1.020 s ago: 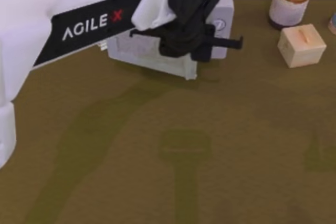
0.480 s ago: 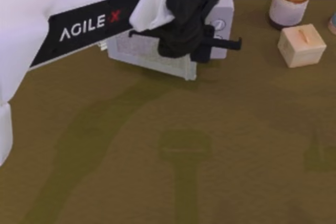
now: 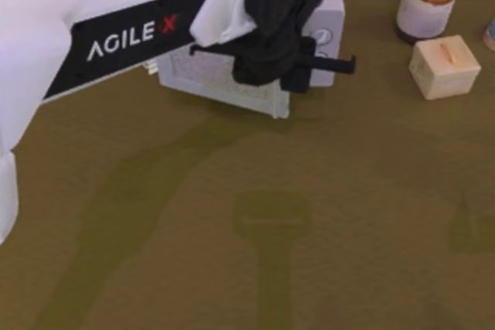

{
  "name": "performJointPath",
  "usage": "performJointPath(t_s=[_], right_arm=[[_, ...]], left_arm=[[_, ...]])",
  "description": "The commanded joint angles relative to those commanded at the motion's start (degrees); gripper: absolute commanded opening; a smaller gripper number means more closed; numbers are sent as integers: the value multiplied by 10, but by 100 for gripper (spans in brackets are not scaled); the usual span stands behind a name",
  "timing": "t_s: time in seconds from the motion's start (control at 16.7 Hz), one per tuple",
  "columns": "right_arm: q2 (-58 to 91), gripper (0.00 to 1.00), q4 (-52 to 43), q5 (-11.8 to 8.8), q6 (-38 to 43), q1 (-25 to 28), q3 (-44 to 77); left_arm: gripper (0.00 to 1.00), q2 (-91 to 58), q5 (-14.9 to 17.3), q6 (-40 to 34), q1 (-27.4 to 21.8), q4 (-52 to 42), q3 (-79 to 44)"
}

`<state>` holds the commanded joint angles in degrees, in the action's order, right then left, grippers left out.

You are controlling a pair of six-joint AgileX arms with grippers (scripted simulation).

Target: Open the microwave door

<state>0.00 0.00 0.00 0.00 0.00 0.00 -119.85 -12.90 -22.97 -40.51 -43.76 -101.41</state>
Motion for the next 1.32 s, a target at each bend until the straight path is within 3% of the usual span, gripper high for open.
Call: performJointPath(t_s=[0.66,1.32], right_arm=[[0,100,0,0,0,0,0],[0,100,0,0,0,0,0]], left_arm=[[0,0,4,-1,-4,2,3],[0,41,25,48,7,31,63]])
